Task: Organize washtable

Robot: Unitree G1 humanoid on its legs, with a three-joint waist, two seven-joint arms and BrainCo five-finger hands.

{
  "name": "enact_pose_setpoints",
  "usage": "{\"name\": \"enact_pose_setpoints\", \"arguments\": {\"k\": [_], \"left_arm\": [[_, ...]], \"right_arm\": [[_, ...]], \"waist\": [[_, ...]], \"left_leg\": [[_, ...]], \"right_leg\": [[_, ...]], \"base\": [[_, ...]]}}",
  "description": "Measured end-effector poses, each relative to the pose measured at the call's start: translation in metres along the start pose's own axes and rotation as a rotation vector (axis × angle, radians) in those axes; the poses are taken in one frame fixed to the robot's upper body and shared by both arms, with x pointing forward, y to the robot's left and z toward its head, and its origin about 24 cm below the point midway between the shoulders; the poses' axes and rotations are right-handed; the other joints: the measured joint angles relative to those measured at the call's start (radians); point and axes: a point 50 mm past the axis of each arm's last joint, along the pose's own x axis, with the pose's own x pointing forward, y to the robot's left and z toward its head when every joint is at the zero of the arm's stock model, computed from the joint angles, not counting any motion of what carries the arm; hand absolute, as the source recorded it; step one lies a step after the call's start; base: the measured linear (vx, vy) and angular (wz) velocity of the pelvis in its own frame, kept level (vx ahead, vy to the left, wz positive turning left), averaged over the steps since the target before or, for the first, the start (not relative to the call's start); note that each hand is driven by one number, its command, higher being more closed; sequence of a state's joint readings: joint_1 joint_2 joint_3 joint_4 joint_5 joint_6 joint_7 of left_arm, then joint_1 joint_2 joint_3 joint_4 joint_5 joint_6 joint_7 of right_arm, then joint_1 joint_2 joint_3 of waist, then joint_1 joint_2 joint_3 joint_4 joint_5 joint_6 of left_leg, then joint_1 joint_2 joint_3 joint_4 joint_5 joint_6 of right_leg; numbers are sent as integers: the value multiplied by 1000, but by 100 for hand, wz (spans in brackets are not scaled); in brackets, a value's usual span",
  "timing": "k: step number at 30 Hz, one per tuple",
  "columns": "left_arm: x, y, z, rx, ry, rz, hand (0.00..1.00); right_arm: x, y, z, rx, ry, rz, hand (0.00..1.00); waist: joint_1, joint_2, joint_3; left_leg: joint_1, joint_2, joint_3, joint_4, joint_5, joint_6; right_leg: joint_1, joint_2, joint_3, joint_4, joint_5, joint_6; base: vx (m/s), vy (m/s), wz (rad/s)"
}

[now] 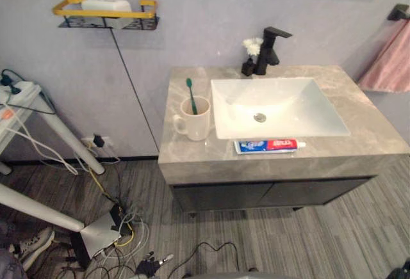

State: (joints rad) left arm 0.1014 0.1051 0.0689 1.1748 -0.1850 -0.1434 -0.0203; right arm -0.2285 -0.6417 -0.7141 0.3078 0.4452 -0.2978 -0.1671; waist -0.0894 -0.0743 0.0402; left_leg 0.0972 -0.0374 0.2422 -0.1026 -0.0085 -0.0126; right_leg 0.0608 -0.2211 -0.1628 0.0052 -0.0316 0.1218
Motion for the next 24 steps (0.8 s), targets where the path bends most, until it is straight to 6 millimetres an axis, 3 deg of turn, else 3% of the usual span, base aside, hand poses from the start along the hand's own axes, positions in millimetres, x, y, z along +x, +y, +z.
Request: {"name": "enact_pose_setpoints", "arguments": {"k": [3,6,8,10,15,24], "left_arm": [[0,-3,2,18,-8,-17,0],[0,-5,3,28,-17,-31,0],[0,-6,5,28,-27,-49,0],[0,-7,6,29,-31,-68,0],[0,-8,10,31,-52,-99,0],[0,-10,18,47,-87,-151,0]], "right_arm": [[16,46,28,-71,-113,248,0],[17,89,48,-155,-200,499,0],[11,114,52,-192,-226,652,0],[-2,137,44,-247,-209,823,0],[-25,160,24,-357,-144,1072,0],[-48,178,36,-551,-242,1375,0]], "waist": [[9,3,-2],[17,9,-5],[25,9,-6],[27,9,-6],[44,7,-4],[44,0,36]], "left_leg": [[-1,1,-28,0,1,1],[-1,3,-49,0,2,3],[-1,6,-59,0,2,3],[-4,11,-81,2,6,7],[-17,20,-105,7,13,16],[-32,19,-123,7,30,23]], "right_leg": [[15,0,-31,-1,0,-1],[27,3,-58,-2,2,-4],[33,7,-69,-3,5,-7],[45,14,-93,-7,17,-25],[43,23,-128,-8,51,-44],[39,18,-139,-12,73,-33]], "base": [[25,-29,27],[19,-31,22],[8,-47,20],[2,-41,27],[-6,-17,16],[-38,-19,6]]}}
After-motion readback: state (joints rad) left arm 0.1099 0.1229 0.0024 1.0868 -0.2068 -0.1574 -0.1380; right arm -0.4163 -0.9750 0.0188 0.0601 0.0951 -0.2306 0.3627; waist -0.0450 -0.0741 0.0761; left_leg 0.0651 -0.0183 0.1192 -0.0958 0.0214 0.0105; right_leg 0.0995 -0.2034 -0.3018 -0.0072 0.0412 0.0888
